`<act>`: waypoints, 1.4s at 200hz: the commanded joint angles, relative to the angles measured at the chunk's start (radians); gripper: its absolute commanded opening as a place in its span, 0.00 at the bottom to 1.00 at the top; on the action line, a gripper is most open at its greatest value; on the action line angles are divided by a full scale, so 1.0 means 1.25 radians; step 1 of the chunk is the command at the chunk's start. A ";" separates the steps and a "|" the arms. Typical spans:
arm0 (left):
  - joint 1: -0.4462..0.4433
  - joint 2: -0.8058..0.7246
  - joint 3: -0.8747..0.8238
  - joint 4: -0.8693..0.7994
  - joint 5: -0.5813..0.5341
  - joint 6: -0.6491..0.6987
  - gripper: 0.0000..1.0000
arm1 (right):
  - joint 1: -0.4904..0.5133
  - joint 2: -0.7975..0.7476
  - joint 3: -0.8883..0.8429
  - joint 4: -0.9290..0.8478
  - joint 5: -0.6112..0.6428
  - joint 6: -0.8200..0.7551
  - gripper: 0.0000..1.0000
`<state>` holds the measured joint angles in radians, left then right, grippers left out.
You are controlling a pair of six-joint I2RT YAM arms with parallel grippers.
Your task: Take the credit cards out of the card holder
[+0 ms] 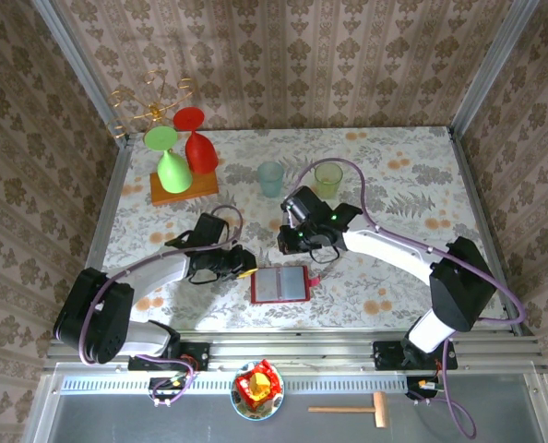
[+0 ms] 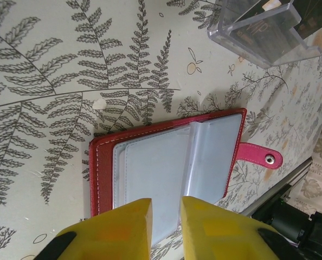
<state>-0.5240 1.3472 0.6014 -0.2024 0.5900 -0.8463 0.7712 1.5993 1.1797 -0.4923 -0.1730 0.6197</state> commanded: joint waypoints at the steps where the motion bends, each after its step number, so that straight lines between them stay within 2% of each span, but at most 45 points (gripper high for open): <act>1: -0.007 0.008 -0.009 0.016 0.002 -0.011 0.20 | 0.015 -0.015 -0.033 0.026 -0.036 0.073 0.10; 60: -0.030 0.013 -0.017 0.001 -0.005 -0.011 0.14 | 0.038 0.018 -0.066 0.043 -0.072 0.101 0.16; 110: -0.043 0.001 -0.007 -0.085 -0.055 0.019 0.07 | 0.052 0.058 -0.066 0.057 -0.094 0.127 0.21; 135: -0.046 0.011 -0.022 -0.073 -0.046 0.020 0.05 | 0.060 0.079 -0.064 0.065 -0.098 0.136 0.22; 206: -0.048 0.064 -0.027 -0.057 -0.024 0.044 0.04 | 0.075 0.140 -0.032 0.055 -0.110 0.153 0.26; 280: -0.048 0.060 -0.035 -0.064 -0.027 0.050 0.03 | 0.088 0.182 -0.013 0.061 -0.126 0.167 0.26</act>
<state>-0.5766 1.4204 0.5678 -0.2584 0.5457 -0.8127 0.8700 1.8050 1.1225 -0.4149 -0.3069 0.8082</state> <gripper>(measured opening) 0.049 0.260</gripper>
